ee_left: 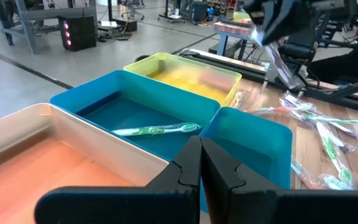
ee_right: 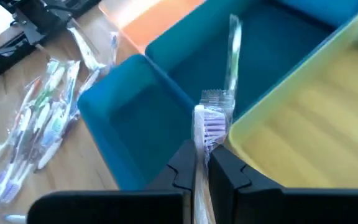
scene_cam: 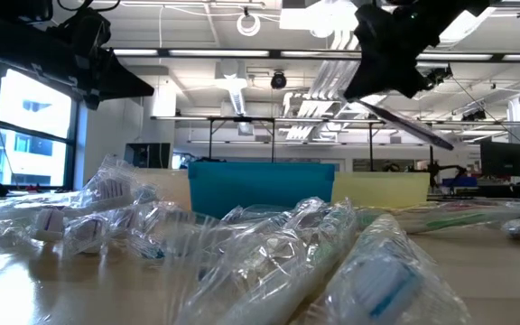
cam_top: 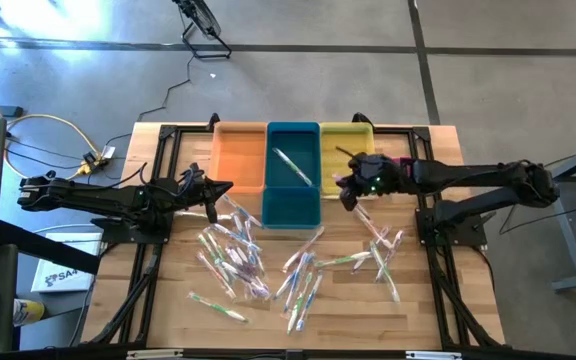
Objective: Pick & Place Toothbrushes
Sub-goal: Put the violet toothbrush into the yellow bin
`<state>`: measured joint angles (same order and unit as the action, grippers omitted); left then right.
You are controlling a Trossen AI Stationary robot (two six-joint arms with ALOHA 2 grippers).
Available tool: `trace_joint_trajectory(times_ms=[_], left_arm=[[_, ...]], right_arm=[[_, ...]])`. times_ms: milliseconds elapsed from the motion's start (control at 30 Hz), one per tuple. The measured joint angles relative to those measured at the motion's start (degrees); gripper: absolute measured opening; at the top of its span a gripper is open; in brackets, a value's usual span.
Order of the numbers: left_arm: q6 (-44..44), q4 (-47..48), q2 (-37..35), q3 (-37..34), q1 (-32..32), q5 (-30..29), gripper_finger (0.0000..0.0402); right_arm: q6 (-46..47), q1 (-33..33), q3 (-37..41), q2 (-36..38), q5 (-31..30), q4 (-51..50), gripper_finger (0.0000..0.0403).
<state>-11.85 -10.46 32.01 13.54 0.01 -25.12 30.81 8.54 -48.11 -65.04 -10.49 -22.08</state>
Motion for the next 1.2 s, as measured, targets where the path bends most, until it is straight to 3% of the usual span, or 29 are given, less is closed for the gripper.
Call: trace_joint_trajectory(times_ms=[500,900,1200], left_arm=[[0.01,0.0,0.0,0.0,-0.02,0.01,0.0],[0.01,0.0,0.0,0.0,-0.02,-0.35,0.0],[0.01,0.0,0.0,0.0,0.0,-2.94,0.0]], right_arm=[[-11.21,6.64,-0.01,0.03,-1.71,17.82,0.0013],[-12.76,13.47,-0.01,-0.17,-8.15,18.38,0.0013],[-12.73,17.71,-0.01,-5.48,-10.47,20.41,0.0013]])
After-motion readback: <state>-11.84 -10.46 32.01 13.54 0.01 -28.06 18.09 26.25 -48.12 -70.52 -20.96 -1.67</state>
